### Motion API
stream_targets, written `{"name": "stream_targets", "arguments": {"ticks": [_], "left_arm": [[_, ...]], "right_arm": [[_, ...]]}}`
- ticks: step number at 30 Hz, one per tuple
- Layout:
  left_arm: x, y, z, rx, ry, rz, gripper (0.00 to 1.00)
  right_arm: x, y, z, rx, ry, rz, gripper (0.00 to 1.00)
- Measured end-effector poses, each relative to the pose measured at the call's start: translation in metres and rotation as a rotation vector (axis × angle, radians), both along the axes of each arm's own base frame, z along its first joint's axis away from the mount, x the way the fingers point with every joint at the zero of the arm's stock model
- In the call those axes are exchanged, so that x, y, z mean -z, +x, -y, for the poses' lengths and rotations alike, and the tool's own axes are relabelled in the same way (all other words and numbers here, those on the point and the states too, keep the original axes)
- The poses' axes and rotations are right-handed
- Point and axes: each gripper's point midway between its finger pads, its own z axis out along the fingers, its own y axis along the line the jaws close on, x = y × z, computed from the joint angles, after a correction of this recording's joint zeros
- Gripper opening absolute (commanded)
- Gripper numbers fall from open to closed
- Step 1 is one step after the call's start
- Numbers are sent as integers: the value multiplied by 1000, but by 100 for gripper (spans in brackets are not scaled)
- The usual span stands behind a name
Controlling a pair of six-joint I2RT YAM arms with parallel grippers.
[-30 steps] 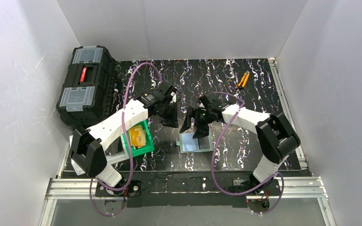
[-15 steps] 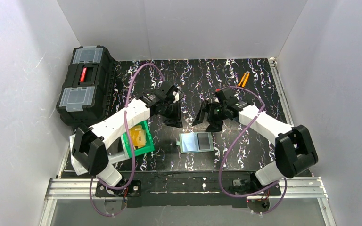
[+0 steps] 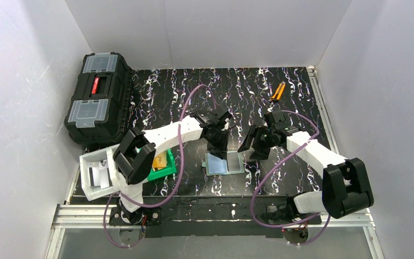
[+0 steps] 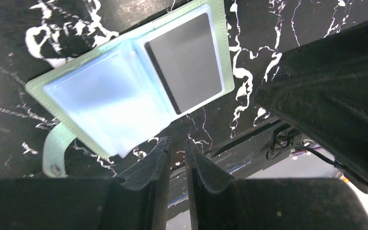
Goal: Take the credit cards out of the card holder
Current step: Remove the credit card from the card holder.
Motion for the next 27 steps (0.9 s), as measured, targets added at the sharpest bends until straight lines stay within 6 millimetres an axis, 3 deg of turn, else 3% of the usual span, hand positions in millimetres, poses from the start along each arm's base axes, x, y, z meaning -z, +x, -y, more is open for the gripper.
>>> {"name": "stream_targets", "arguments": {"ticks": [4, 8, 19, 27], "left_arm": [[14, -3, 9, 19, 14, -14, 13], [29, -3, 9, 18, 40, -34, 9], [55, 0, 10, 6, 50, -31, 7], [67, 2, 10, -37, 9, -49, 11]], "right_arm": [[-1, -1, 0, -12, 0, 11, 48], [3, -4, 1, -21, -1, 2, 39], [26, -13, -8, -68, -19, -72, 37], [39, -18, -13, -93, -38, -108, 37]]}}
